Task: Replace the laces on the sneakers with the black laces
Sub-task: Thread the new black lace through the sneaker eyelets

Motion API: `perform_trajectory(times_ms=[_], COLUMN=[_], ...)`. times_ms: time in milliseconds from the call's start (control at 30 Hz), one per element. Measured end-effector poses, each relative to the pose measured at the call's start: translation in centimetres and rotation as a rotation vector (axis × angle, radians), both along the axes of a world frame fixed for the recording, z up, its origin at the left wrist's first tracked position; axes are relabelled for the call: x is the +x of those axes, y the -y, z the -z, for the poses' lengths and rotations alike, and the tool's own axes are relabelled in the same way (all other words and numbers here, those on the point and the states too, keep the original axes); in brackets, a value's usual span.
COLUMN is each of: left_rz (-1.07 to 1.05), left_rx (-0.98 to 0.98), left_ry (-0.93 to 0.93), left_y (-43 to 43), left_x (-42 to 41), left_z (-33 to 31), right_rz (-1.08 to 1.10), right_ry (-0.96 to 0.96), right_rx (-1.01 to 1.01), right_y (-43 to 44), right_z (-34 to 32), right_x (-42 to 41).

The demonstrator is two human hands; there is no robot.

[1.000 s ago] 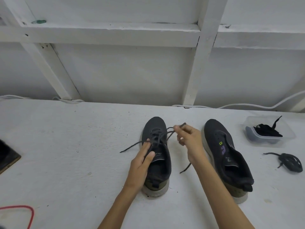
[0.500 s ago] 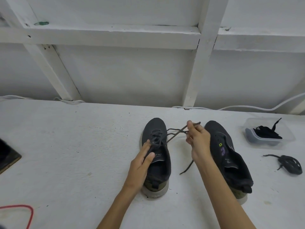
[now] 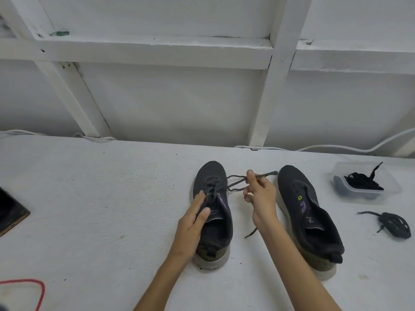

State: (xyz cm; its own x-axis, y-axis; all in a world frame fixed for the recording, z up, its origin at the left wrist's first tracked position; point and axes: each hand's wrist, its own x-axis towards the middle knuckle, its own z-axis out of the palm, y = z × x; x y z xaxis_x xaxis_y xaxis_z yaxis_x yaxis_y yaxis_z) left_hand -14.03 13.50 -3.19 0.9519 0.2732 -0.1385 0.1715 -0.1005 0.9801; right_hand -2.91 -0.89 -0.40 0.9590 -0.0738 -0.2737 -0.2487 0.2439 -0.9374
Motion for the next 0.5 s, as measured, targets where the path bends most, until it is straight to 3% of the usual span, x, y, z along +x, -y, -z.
perform_trajectory(times_ms=[133,233,333,500], left_rz=[-0.008,-0.066,-0.098,0.047], left_rx=[-0.021,-0.026,0.066,0.267], left_ry=[0.035,0.079,0.078,0.008], left_y=[-0.1,-0.5,-1.9,-3.6], left_x=[-0.1,0.1,1.2,3.4], left_z=[0.0,-0.3,-1.0,-1.7], right_rz=[-0.179,-0.369,-0.394,-0.402], right_ry=[-0.055,0.039,0.115,0.137], right_rx=[-0.105,-0.108,-0.031,-0.077], right_y=[-0.1,-0.4,-1.2,-2.9], right_z=[1.5,1.6,0.9,1.6], right_x=[-2.7,-5.7,-6.6,-6.5])
